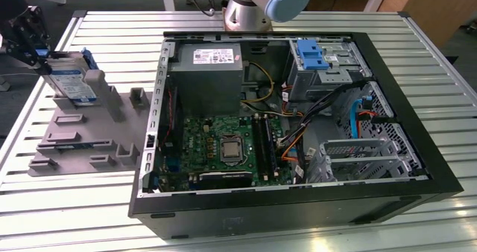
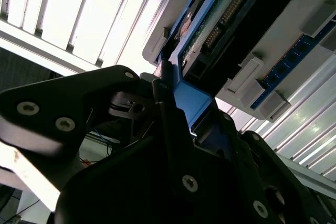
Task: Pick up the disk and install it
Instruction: 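Pick up the disk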
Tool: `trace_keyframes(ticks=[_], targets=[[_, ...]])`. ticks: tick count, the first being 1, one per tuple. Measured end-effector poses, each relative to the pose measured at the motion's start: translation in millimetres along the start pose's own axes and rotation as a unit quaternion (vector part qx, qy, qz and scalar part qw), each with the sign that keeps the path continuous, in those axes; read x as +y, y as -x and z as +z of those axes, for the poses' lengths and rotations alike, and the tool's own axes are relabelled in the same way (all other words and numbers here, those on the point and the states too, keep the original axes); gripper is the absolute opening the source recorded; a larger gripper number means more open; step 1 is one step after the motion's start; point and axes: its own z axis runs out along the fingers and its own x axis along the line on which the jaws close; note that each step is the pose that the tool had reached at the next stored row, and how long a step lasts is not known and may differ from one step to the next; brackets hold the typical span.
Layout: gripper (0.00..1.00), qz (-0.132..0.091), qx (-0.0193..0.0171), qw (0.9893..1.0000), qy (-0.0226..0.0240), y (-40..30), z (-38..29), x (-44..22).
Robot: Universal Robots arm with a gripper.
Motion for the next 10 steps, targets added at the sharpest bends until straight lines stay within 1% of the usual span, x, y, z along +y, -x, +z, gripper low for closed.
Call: trace_keyframes(ticks=[6, 10], targets=[[0.37, 0.0, 0.0, 1.0, 0.0, 0.0, -0.3, 0.0], [0.37, 0.0, 0.0, 1.0, 0.0, 0.0, -2.3, 0.0]])
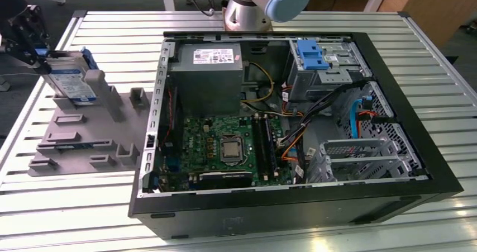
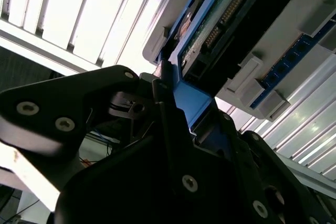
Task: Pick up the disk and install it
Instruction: 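Pick up the disk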
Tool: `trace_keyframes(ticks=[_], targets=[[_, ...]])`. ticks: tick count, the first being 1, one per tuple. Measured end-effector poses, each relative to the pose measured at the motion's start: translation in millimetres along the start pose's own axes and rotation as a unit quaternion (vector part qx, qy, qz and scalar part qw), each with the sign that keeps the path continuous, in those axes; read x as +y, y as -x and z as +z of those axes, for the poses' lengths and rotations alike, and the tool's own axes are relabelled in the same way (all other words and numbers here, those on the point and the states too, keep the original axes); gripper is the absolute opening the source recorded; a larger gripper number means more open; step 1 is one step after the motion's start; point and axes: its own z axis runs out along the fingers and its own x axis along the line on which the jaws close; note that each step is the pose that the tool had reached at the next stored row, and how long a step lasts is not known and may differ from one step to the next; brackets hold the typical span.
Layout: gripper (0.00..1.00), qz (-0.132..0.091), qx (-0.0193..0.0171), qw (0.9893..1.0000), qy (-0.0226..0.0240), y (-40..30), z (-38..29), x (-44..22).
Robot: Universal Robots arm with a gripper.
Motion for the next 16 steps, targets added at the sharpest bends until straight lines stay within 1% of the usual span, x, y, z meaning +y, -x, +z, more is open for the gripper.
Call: trace_keyframes(ticks=[8, 13, 16], targets=[[0.37, 0.0, 0.0, 1.0, 0.0, 0.1, -9.0, 0.1], [0.37, 0.0, 0.0, 1.0, 0.0, 0.1, -9.4, 0.1], [0.37, 0.0, 0.0, 1.0, 0.0, 0.1, -10.7, 0.1]])
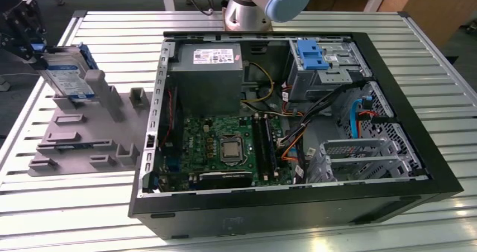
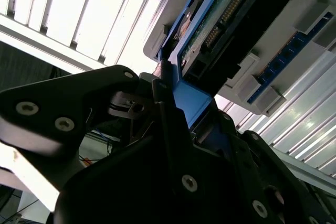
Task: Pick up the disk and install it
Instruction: 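Pick up the disk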
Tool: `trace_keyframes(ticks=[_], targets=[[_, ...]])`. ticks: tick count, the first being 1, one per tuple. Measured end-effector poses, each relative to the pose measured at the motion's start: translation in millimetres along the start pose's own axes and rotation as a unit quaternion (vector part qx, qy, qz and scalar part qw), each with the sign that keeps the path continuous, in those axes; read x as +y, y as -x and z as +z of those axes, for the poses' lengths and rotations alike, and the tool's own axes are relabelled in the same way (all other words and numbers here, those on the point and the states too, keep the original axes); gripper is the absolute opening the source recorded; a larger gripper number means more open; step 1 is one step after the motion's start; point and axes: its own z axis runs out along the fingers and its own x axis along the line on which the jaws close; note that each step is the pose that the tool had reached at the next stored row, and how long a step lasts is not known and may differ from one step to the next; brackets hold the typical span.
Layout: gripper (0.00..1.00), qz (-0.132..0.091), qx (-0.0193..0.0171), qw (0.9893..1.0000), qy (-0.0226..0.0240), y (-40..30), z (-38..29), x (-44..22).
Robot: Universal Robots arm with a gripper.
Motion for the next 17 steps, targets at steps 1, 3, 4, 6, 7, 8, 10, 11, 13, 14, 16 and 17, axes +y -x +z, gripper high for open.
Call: trace_keyframes(ticks=[1, 3, 4, 6, 7, 8, 10, 11, 13, 14, 16, 17], targets=[[0.37, 0.0, 0.0, 1.0, 0.0, 0.0, -0.1, 0.0], [0.37, 0.0, 0.0, 1.0, 0.0001, 0.0, -0.5, 0.0], [0.37, 0.0, 0.0, 1.0, 0.0, 0.0, -0.7, 0.0], [0.37, 0.0, 0.0, 1.0, 0.0, 0.0, -0.9, 0.0], [0.37, 0.0, 0.0, 1.0, 0.0, 0.0, -1.1, 0.0], [0.37, 0.0, 0.0, 1.0, 0.0, 0.0, -1.3, 0.0], [0.37, 0.0, 0.0, 1.0, 0.0, 0.0, -1.7, 0.0], [0.37, 0.0, 0.0, 1.0, 0.0, 0.0, -1.8, 0.0], [0.37, 0.0, 0.0, 1.0, 0.0001, 0.0, -2.2, 0.0], [0.37, 0.0, 0.0, 1.0, 0.0001, 0.0, -2.5, 0.0], [0.37, 0.0, 0.0, 1.0, 0.0, 0.0, -2.8, 0.0], [0.37, 0.0, 0.0, 1.0, 0.0, 0.0, -3.0, 0.0]])
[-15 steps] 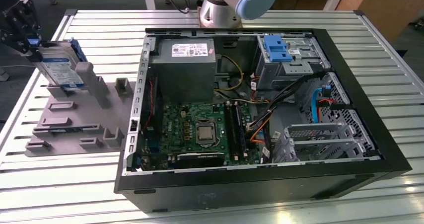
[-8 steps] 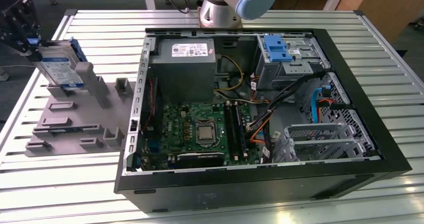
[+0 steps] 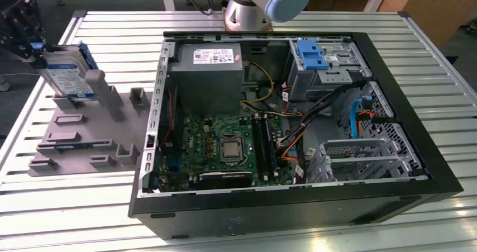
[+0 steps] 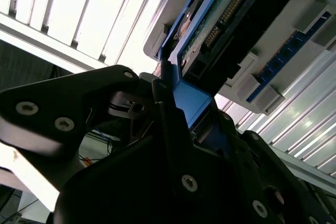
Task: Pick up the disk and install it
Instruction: 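Pick up the disk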
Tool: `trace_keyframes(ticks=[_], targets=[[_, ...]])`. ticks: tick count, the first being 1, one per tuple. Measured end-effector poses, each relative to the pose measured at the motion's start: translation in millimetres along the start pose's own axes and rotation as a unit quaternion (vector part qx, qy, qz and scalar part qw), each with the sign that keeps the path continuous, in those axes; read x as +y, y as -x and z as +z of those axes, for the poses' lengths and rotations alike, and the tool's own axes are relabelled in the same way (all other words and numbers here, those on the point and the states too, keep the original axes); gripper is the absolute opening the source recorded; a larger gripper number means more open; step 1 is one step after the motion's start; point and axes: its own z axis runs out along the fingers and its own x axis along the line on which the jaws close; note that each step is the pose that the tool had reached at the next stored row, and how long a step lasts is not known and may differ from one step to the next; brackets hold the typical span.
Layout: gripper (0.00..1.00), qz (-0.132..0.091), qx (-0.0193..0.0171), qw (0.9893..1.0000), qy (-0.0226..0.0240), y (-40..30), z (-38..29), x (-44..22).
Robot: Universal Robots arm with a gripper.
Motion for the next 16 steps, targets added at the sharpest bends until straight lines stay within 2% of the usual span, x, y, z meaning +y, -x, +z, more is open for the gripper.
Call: trace_keyframes(ticks=[16], targets=[[0.37, 0.0, 0.0, 1.0, 0.0001, 0.0, -5.3, 0.1]])
